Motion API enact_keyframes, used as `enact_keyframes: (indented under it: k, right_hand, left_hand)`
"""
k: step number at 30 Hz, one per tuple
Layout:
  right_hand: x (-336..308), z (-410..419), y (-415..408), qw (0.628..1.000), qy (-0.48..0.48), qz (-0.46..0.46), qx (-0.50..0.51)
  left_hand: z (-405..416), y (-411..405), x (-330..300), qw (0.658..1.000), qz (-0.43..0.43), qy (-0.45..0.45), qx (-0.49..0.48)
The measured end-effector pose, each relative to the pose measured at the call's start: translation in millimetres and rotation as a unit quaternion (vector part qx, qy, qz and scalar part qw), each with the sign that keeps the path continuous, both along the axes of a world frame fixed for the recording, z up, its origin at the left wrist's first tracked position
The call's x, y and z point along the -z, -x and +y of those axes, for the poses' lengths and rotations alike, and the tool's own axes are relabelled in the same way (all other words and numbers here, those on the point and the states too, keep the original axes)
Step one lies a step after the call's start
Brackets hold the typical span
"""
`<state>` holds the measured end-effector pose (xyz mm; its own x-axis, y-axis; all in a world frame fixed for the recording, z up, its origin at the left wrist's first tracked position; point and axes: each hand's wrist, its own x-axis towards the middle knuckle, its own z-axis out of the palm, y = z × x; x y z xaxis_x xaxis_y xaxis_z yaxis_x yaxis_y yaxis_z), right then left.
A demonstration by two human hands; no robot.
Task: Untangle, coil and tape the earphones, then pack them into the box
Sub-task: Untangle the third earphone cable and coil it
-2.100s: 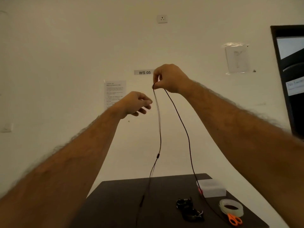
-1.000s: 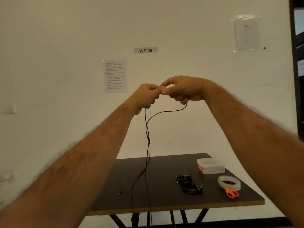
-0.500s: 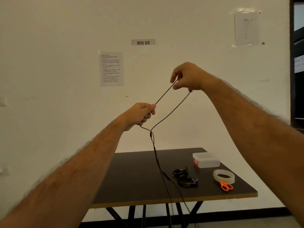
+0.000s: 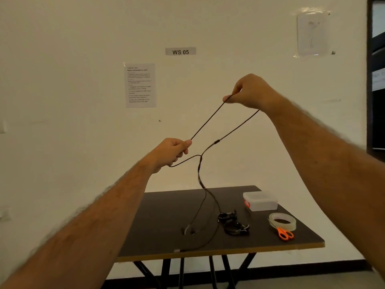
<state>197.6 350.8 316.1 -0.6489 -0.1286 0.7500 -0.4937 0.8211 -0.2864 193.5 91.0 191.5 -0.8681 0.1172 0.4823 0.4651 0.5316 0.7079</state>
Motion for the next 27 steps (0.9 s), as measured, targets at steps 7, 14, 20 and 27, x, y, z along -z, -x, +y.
enact_keyframes:
  k: [7, 14, 20, 27]
  right_hand:
    - [4, -3, -6, 0.972, 0.126, -0.072, -0.184]
    - [2, 10, 7, 0.983, 0.049, -0.137, -0.11]
    - [11, 13, 9, 0.972, -0.18, 0.045, 0.146]
    - [17, 15, 19, 0.957, 0.159, -0.192, -0.15]
  left_hand:
    - [-6, -1, 1, 0.998, -0.01, 0.037, -0.04]
    - [-11, 5, 12, 0.996, -0.015, 0.065, -0.05]
    - [-14, 12, 21, 0.995, -0.02, 0.064, -0.07]
    - [-17, 11, 21, 0.995, -0.021, 0.07, -0.073]
